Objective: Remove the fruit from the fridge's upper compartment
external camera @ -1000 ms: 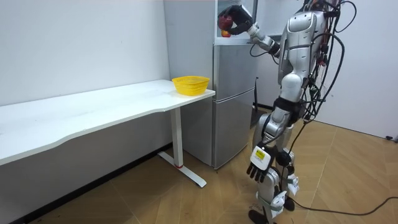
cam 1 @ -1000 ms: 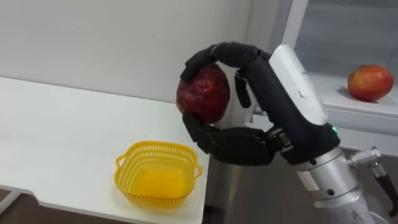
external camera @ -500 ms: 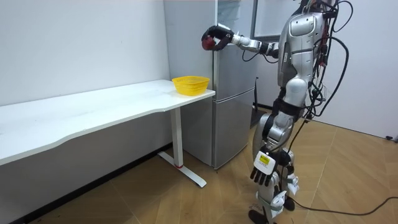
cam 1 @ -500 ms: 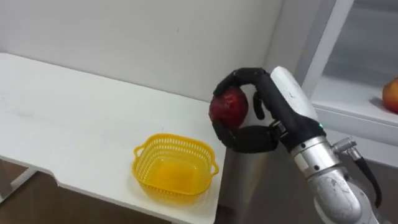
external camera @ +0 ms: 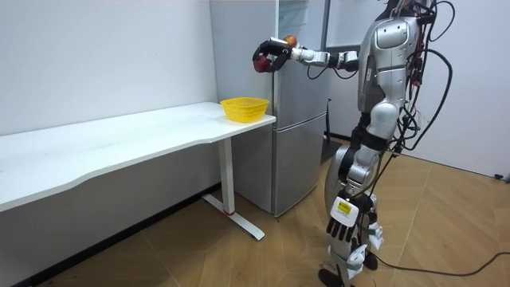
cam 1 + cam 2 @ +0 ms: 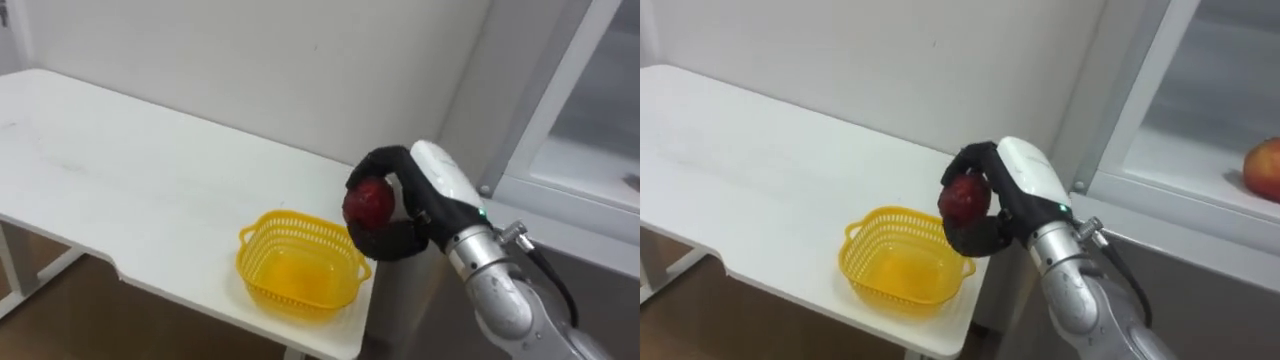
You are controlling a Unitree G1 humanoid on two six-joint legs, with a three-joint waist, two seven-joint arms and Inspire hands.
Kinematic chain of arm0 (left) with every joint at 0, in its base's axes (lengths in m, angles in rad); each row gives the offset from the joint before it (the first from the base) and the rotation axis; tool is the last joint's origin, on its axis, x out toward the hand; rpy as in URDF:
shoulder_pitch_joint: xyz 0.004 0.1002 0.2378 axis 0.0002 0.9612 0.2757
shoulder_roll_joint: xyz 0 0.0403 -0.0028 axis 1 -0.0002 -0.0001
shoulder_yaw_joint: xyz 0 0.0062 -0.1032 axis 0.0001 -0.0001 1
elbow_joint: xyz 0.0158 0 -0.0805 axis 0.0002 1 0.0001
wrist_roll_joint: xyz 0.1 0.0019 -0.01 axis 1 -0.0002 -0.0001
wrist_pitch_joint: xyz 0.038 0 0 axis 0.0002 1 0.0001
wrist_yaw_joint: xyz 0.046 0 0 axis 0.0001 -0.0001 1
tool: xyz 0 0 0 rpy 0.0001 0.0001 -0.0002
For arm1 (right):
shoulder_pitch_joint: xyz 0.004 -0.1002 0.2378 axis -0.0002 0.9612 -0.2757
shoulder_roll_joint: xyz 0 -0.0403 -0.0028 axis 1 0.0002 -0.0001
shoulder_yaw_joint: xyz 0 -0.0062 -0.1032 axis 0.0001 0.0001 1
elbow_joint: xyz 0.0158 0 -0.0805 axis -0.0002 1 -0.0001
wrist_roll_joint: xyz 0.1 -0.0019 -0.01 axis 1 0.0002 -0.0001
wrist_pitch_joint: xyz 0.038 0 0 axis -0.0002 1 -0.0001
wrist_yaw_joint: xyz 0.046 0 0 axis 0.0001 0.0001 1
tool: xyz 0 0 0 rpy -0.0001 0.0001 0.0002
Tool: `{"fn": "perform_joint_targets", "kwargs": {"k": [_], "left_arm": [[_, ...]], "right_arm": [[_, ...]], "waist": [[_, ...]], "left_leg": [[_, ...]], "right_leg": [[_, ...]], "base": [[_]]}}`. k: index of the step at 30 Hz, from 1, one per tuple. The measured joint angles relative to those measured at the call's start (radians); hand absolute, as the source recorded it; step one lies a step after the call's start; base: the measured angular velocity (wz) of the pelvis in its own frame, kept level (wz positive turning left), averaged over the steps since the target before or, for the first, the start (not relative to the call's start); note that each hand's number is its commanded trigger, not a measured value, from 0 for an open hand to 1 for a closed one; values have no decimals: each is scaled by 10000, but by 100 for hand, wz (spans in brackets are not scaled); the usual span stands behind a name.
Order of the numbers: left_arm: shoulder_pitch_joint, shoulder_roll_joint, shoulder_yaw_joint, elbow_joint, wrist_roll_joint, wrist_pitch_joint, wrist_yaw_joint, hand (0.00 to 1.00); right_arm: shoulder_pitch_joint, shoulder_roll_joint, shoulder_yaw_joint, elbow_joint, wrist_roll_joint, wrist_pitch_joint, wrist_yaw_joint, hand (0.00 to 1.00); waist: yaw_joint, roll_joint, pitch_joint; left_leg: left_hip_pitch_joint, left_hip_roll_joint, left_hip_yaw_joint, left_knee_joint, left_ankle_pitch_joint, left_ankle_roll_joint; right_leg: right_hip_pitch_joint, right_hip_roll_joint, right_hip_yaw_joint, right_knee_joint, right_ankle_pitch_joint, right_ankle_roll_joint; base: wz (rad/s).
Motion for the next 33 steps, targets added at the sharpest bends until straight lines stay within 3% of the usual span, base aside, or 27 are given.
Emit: {"fn": "perform_joint_targets", "kwargs": {"k": [2,4,5,13,18,27,28,29,30,33], "left_arm": [[-34,-29,-214,-34,-1,25,1,0],[-30,-56,-355,-37,-4,83,2,0],[9,-83,-352,-43,0,136,2,0],[-42,-74,-349,-143,-2,220,29,0],[-325,-72,-355,-54,-5,201,55,0],[-285,-79,-349,-48,-2,210,59,0],[-269,-80,-349,-48,-2,210,61,0],[-249,-83,-349,-48,-2,210,64,0],[-240,-83,-351,-48,-2,210,64,0],[-226,-83,-354,-54,-4,210,65,0]], "right_arm": [[1,223,194,461,-35,185,34,100],[0,397,222,519,-23,200,62,100],[1,446,230,522,-22,200,102,100],[0,575,252,527,44,299,130,100],[0,667,269,527,184,300,144,100],[1,797,279,569,200,386,237,100],[8,799,279,569,218,386,244,87],[10,797,279,575,237,390,245,18],[10,796,278,574,246,391,245,0],[10,796,277,575,263,390,245,0]], "waist": [[235,67,52],[244,74,53],[246,138,98],[751,200,79],[805,187,70],[801,146,61],[784,147,62],[776,147,62],[768,148,62],[756,153,64]], "left_leg": [[-234,-18,-46,134,1,0],[-428,-31,-99,226,3,-2],[-499,-42,-166,269,4,-3],[-636,-47,-307,307,11,-7],[-652,-64,-331,304,14,-3],[-655,-61,-331,299,14,-3],[-653,-65,-337,305,14,-3],[-647,-66,-316,314,14,-3],[-648,-65,-310,318,14,-3],[-658,-65,-290,333,14,-3]], "right_leg": [[-176,-5,-32,19,8,-14],[-296,-9,-116,14,14,-21],[-316,-17,-213,11,14,-20],[-451,-20,-319,4,12,-17],[-482,-42,-312,15,8,-11],[-486,-32,-310,9,8,-11],[-478,-35,-305,8,9,-11],[-474,-40,-298,11,9,-11],[-474,-41,-303,11,9,-11],[-477,-42,-310,18,9,-12]], "base": [[6],[12],[20],[6],[1],[0],[0],[0],[0],[0]]}}
